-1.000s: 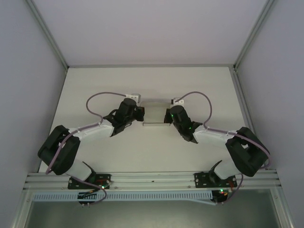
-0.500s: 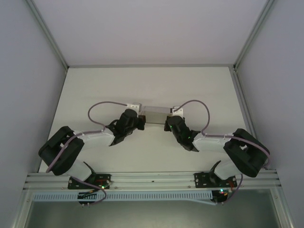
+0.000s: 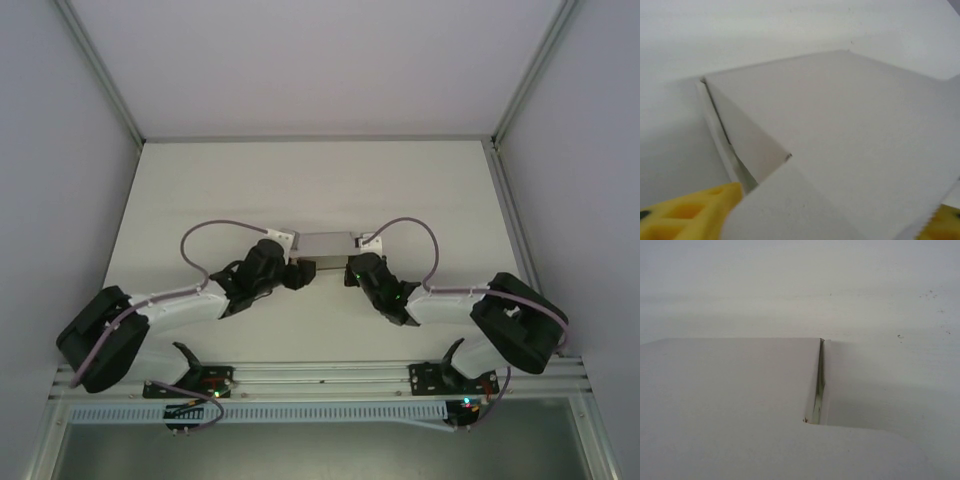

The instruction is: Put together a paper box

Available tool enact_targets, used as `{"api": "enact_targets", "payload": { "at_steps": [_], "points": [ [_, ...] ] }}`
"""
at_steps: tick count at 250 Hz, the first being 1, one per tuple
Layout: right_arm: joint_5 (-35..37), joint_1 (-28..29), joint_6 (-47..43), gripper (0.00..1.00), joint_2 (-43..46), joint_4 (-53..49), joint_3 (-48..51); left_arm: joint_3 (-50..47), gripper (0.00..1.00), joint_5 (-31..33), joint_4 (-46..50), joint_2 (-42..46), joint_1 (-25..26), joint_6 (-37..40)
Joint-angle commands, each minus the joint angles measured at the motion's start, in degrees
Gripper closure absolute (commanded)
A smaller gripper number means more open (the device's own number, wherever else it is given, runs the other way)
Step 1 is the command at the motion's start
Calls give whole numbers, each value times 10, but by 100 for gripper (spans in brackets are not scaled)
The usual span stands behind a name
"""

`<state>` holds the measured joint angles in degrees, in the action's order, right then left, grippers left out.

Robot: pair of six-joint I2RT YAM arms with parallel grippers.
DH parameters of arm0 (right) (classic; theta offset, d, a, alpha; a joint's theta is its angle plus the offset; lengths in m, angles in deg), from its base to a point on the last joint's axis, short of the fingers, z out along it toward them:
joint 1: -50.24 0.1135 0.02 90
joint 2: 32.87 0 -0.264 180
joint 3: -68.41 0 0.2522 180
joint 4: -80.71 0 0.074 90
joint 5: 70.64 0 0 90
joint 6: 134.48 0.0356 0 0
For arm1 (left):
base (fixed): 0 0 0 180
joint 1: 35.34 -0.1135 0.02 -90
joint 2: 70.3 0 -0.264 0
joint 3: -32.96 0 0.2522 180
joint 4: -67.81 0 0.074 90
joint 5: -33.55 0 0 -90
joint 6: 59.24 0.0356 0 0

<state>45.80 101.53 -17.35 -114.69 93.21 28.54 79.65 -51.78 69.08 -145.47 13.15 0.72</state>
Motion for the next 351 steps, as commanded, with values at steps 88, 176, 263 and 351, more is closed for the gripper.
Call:
{"api": "enact_targets", "payload": {
  "at_steps": [88,176,263,351],
  "points": [
    [21,11,12,100,-18,-76,-8,175,0,51,295,81,-50,-75],
    [23,16,18,100,-51,-110,-45,224,0,-133,228,-129,-161,-83],
    [29,33,37,95,-58,-125,-51,143,30,-197,122,-186,-161,-110],
    [-30,36,43,74,26,-147,14,124,55,-199,102,-224,-166,-115]
  ]
}}
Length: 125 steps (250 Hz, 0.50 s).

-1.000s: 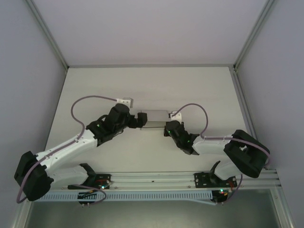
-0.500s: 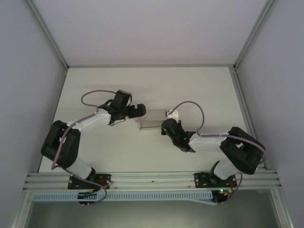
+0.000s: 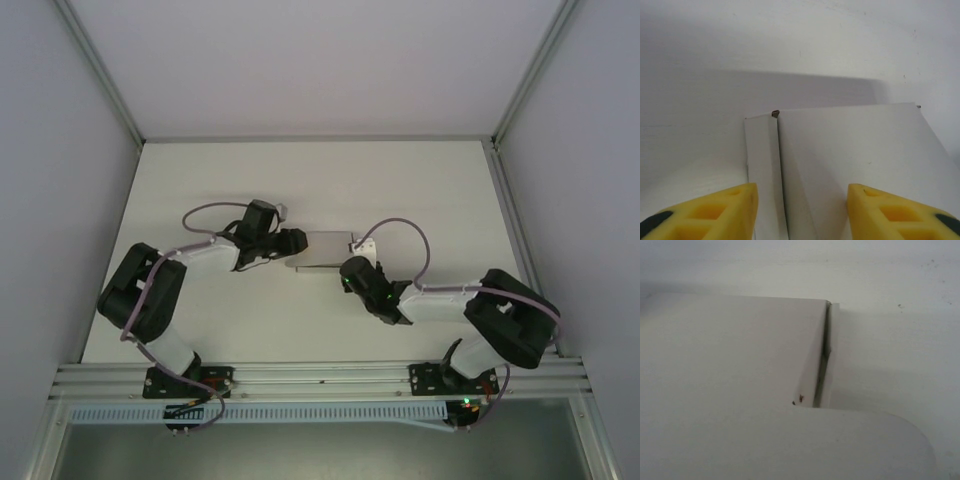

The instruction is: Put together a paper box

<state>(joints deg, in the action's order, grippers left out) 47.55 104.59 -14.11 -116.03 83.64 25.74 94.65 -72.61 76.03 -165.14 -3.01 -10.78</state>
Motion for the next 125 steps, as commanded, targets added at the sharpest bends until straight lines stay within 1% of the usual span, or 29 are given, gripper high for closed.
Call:
{"api": "enact_targets", "payload": {
  "at_steps": [1,8,22,38,56,73,90,105,118,125],
  "points": [
    [-47,5,10,74,39,-51,42,-26,55,10,33,-28,-5,0],
    [-60,5,8,68,54,-50,57,-28,55,10,31,-29,-6,0],
    [-68,5,14,60,87,-59,78,-30,55,10,29,-32,-7,-1],
    [-84,5,11,46,133,-77,100,-29,57,11,30,-36,-8,-1],
    [-80,4,23,29,190,-115,114,-30,58,9,27,-39,-10,0],
    [-54,4,33,19,245,-157,115,-30,59,10,24,-40,-12,1],
    [-41,2,30,1,295,-177,114,-28,61,8,24,-43,-14,4],
    [-43,-6,23,0,329,-180,111,-26,64,8,24,-46,-17,7],
    [-51,-18,22,0,350,-180,105,-27,69,7,23,-48,-20,10],
    [-51,-28,27,0,358,-181,100,-27,70,8,22,-50,-22,12]
  ]
}}
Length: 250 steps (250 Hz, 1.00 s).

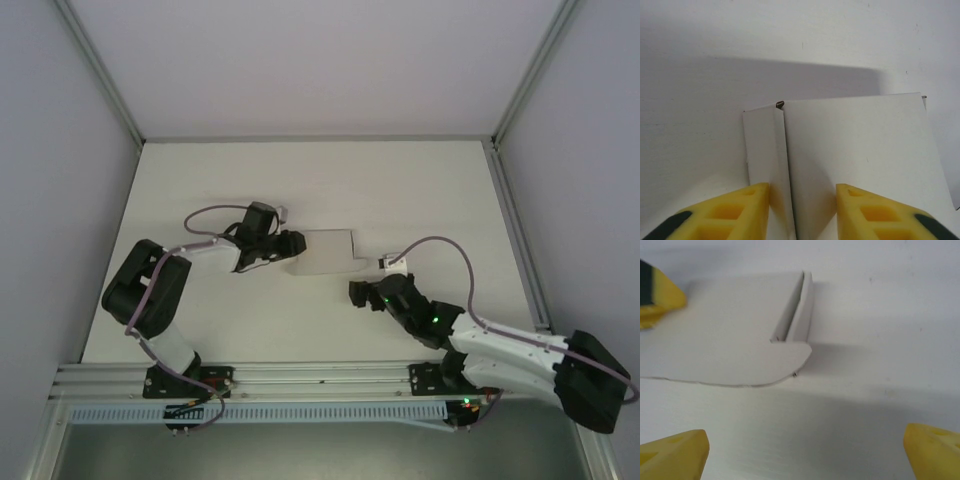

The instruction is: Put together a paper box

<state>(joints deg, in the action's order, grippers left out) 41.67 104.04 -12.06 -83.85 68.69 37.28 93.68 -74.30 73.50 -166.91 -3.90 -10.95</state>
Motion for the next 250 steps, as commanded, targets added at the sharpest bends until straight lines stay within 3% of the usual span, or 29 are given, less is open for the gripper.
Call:
{"api": "enact_targets", "payload": {
  "at_steps": [1,35,68,101,152,209,226,250],
  "points": [
    [8,-23,8,0,37,-32,-17,-17,70,25,47,-33,-13,14],
    [-88,-110,28,0,32,-11,-49,-20,71,19,42,-41,-19,18],
    [-185,-180,28,0,-60,-3,-115,-18,71,10,39,-43,-21,24],
    [-237,-203,1,1,-195,-22,-205,-15,71,7,43,-47,-21,26],
    [-317,-214,-20,13,-353,-23,-284,-13,71,1,40,-56,-21,24],
    [-339,-220,-17,47,-423,21,-272,-9,71,-4,41,-63,-22,26],
    [-343,-220,-20,51,-438,27,-272,-9,71,-4,40,-66,-22,26],
    [-341,-220,-16,71,-458,31,-270,-8,71,-8,40,-67,-22,27]
  ]
}}
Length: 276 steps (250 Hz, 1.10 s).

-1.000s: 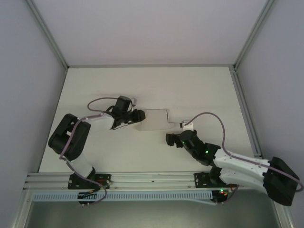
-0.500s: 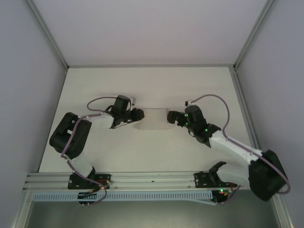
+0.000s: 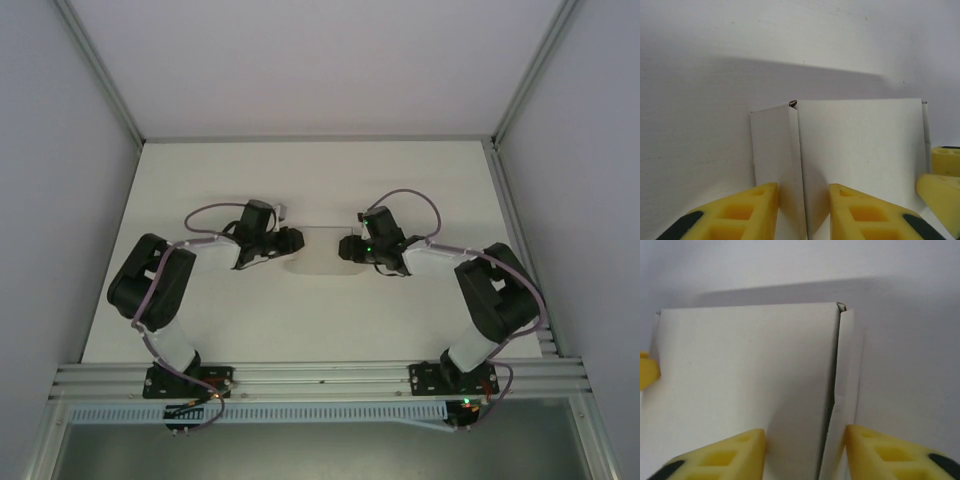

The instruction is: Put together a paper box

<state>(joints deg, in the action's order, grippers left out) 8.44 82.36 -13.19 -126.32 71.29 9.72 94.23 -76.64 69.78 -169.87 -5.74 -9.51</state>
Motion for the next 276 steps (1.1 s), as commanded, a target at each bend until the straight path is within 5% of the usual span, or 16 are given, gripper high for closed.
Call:
{"api": "enact_targets", "payload": {
  "at_steps": [1,60,95,147,183,208,228,276],
  "points": [
    [-9,-3,-4,72,-34,4,5,-13,71,16,77,-37,-3,12],
    [-2,9,-21,99,-43,-31,-8,-10,75,4,74,-40,-3,15],
    [-5,12,-14,94,-28,-21,-4,-2,83,-21,61,-47,-4,12],
    [-7,-3,-5,74,11,-36,-17,-3,100,-40,53,-38,-23,-4],
    [-21,-17,17,35,37,-20,-18,-24,100,-83,17,-34,-47,-18],
    [-27,-23,40,35,60,3,-4,-56,100,-133,-58,-34,-66,-47],
    [-46,-33,56,17,72,14,5,-70,100,-151,-86,-34,-77,-56],
    [-88,-51,84,3,86,44,32,-101,100,-184,-148,-36,-96,-77]
  ]
}}
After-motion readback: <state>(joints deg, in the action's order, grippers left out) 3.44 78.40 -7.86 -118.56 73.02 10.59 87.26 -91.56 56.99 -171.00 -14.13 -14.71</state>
